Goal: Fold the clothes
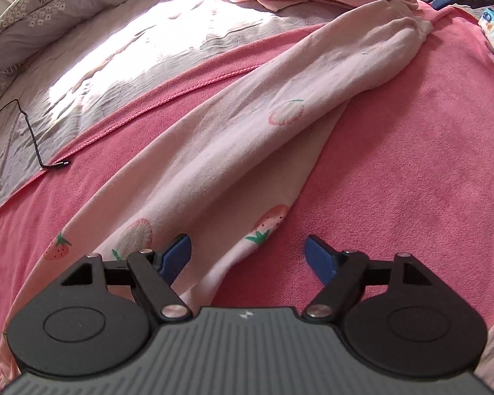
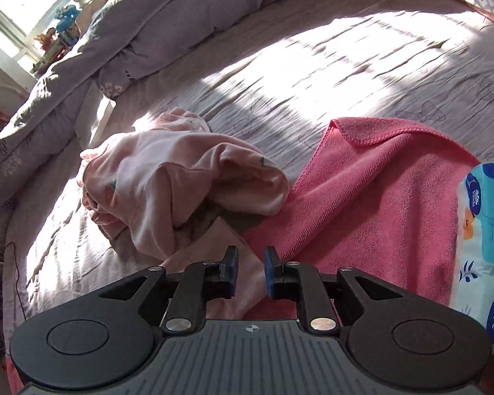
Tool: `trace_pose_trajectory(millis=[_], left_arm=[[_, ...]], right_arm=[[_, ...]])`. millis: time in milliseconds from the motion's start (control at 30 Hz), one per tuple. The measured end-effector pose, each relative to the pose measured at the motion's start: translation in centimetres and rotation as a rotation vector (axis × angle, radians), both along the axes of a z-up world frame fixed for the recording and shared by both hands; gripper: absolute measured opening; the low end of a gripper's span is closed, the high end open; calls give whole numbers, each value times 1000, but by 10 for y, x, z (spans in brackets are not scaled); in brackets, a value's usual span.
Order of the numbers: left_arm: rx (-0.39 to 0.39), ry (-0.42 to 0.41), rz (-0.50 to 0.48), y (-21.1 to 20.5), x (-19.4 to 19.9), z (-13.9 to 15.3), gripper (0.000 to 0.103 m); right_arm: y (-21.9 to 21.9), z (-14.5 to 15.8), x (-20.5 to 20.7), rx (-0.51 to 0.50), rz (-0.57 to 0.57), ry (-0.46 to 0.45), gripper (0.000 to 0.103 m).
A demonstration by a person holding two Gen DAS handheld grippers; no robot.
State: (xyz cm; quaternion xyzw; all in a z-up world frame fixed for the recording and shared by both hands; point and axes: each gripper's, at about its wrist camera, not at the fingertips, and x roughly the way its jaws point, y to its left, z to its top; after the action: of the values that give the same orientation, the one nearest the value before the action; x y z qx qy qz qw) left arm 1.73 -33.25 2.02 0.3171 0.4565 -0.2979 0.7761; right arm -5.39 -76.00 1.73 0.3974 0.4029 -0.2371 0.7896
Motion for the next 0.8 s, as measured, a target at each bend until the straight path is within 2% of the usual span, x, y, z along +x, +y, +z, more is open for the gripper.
trace_pose_trajectory(millis=[67, 133, 167, 200, 233, 267, 300, 367, 433, 500, 567, 633, 667, 733, 767, 800], left_arm=[[-13, -32, 9, -2, 3, -4, 90], [-35, -37, 20, -3, 5, -5, 88], [-54, -29, 17, -4, 5, -4, 78], [-61, -17, 0, -6, 3, -2, 60], [-66, -5, -19, -8, 0, 0, 50], [-70, 6, -39, -11, -2, 1, 29], [-75, 18, -58, -13, -5, 3, 19], [-83, 36, -63, -14, -5, 6, 8], [-90, 53, -66, -14, -5, 10, 5], [-115, 86, -49, -12, -1, 14, 2], [-226, 181, -20, -3, 7, 22, 1], [-321, 277, -37, 2, 8, 29, 1], [-313, 277, -52, 1, 5, 31, 2], [-197, 160, -71, -7, -2, 25, 4], [-135, 98, -80, -11, -6, 21, 11], [-101, 60, -91, -15, -7, 17, 26]], right_arm=[[11, -13, -9, 54, 3, -10, 42], [21, -27, -11, 125, 1, -7, 42], [25, -31, -8, 144, -5, -26, 42], [30, -36, -6, 162, -11, -46, 42], [31, -39, -3, 180, -34, -67, 42], [32, -41, 0, 197, -58, -88, 41], [31, -44, 3, 211, -94, -75, 33], [29, -44, 7, 226, -140, -62, 20], [27, -39, 8, 226, -158, -66, 17], [29, -23, 9, 166, -132, -65, 15], [32, -5, 9, 111, -99, -74, 14], [31, 9, 10, 62, -84, -77, 11], [28, 12, 11, 37, -80, -76, 11], [20, 12, 13, -3, -90, -64, 11], [13, 7, 13, 24, -103, -65, 11], [6, 2, 12, 53, -116, -66, 11]])
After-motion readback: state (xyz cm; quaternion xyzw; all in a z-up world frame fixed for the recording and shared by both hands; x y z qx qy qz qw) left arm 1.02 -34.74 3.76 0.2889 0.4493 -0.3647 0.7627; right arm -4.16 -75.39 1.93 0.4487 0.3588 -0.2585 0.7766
